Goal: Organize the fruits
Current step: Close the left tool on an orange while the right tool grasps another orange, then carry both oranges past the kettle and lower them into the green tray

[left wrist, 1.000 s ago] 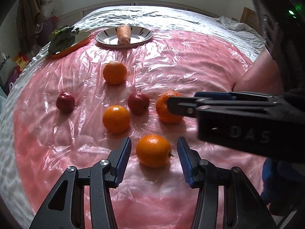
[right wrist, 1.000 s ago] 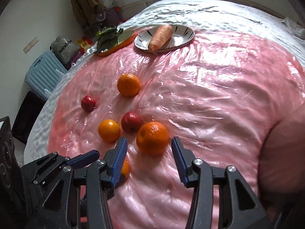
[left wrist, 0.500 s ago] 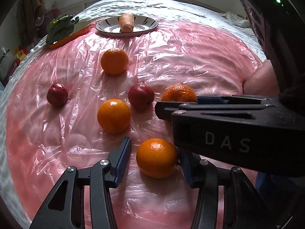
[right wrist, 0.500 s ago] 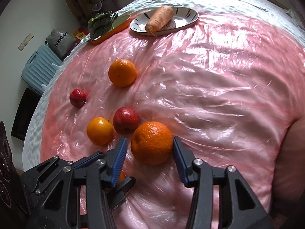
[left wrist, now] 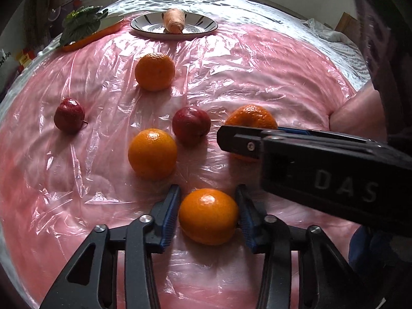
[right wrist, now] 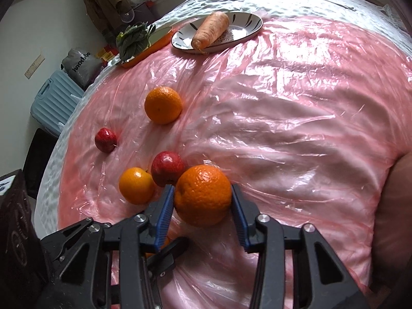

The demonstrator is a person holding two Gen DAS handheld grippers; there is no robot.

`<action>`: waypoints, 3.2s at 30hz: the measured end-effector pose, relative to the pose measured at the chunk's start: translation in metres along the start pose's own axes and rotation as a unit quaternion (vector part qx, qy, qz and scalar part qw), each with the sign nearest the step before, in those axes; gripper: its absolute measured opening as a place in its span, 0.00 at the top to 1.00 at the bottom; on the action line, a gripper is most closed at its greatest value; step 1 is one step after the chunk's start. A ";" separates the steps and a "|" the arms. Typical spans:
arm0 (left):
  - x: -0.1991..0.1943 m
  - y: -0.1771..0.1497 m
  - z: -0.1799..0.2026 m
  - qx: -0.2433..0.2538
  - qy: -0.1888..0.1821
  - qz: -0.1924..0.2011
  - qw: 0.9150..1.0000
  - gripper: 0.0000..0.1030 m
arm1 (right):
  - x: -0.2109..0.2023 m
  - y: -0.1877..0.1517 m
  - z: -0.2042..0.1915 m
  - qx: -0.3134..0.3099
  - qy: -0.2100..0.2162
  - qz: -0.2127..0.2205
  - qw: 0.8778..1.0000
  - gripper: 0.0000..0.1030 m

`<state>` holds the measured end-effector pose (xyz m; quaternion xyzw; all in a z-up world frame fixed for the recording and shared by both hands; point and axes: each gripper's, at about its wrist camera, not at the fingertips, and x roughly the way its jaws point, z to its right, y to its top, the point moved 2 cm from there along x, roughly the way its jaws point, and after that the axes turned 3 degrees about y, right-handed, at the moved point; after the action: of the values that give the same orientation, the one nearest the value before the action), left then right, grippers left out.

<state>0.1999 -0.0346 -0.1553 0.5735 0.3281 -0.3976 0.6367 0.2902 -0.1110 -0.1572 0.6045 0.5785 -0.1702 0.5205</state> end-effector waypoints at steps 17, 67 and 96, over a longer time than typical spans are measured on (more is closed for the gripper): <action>-0.015 0.002 -0.007 -0.036 -0.020 0.002 0.999 0.64 | -0.047 -0.010 0.008 0.009 -0.020 0.045 0.999 0.23; -0.089 -0.073 0.223 0.228 -0.138 -0.045 0.963 0.64 | -0.245 -0.189 0.129 0.177 -0.132 0.078 0.972 0.23; 0.035 0.007 0.438 0.237 -0.116 -0.023 0.964 0.64 | -0.315 -0.166 0.396 0.213 -0.217 0.119 0.945 0.23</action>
<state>0.2055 -0.4728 -0.1277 0.6505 0.1611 -0.5422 0.5069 0.2160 -0.6381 -0.1327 0.7143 0.3258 -0.3533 0.5088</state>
